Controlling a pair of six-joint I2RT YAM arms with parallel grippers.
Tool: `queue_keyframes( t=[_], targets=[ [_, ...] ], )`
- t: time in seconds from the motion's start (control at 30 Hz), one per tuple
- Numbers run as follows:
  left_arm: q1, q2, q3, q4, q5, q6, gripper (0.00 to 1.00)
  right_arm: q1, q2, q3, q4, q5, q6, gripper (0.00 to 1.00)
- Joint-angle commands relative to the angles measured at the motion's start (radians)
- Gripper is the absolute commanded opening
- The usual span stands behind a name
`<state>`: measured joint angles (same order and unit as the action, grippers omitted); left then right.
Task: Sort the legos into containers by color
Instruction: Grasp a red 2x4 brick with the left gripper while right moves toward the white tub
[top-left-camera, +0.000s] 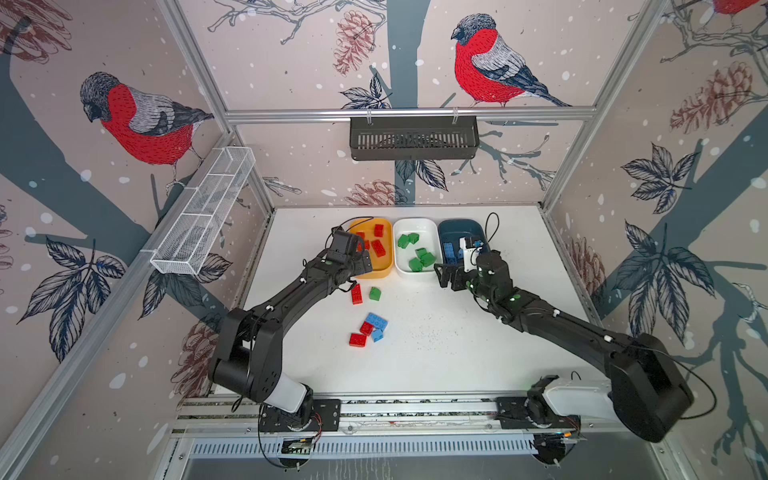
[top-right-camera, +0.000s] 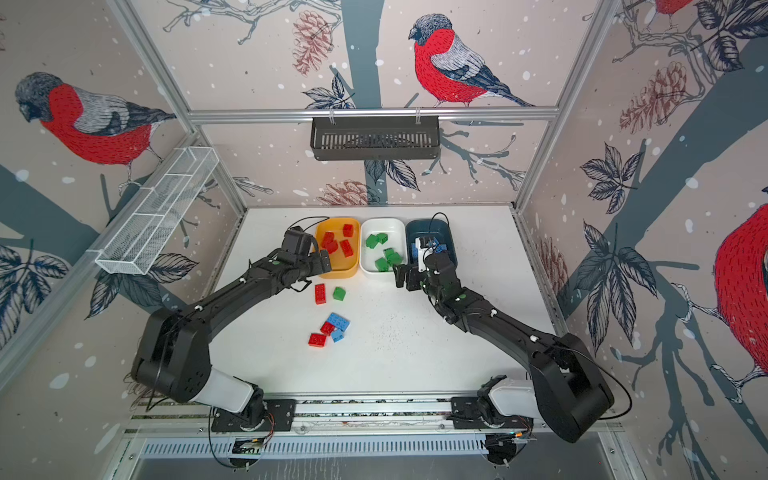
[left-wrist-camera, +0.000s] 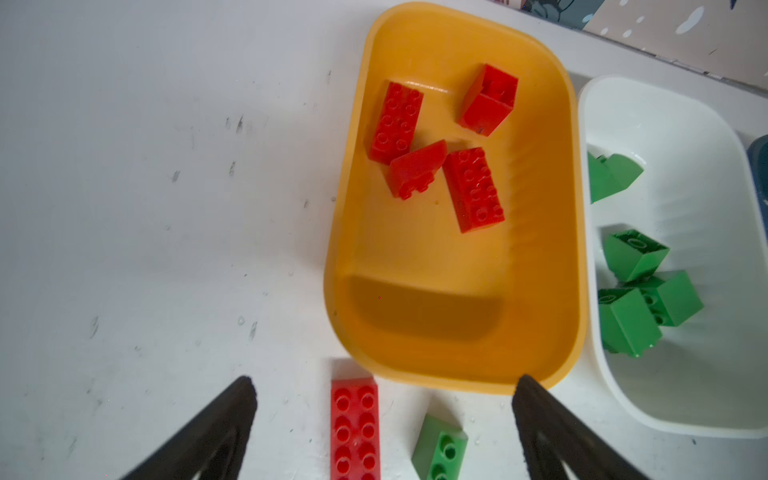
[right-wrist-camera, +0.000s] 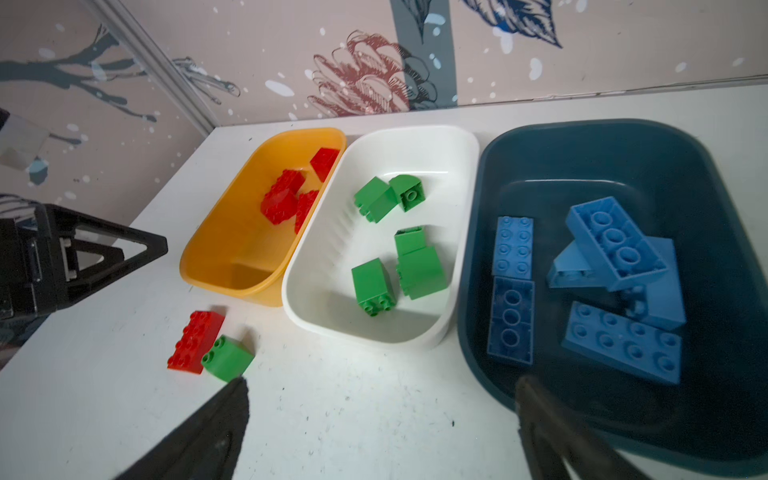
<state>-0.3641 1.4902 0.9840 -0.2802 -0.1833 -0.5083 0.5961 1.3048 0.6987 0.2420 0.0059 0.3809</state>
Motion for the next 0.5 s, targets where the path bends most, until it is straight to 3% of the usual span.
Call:
queue_keyframes(
  t=[0.0,0.3,0.47],
  targets=[
    [-0.001,-0.015,-0.046,-0.059,-0.014,-0.009,0.96,0.046,0.023,0.013,0.049,-0.001,-0.061,1.0],
    [-0.001,0.01,-0.151,-0.003,0.152,0.005,0.86,0.113,0.099,0.066,0.029,0.071,-0.039,0.99],
    [-0.001,0.065,-0.131,-0.003,0.161,0.012,0.76,0.116,0.104,0.074,0.033,0.081,-0.033,1.0]
  ],
)
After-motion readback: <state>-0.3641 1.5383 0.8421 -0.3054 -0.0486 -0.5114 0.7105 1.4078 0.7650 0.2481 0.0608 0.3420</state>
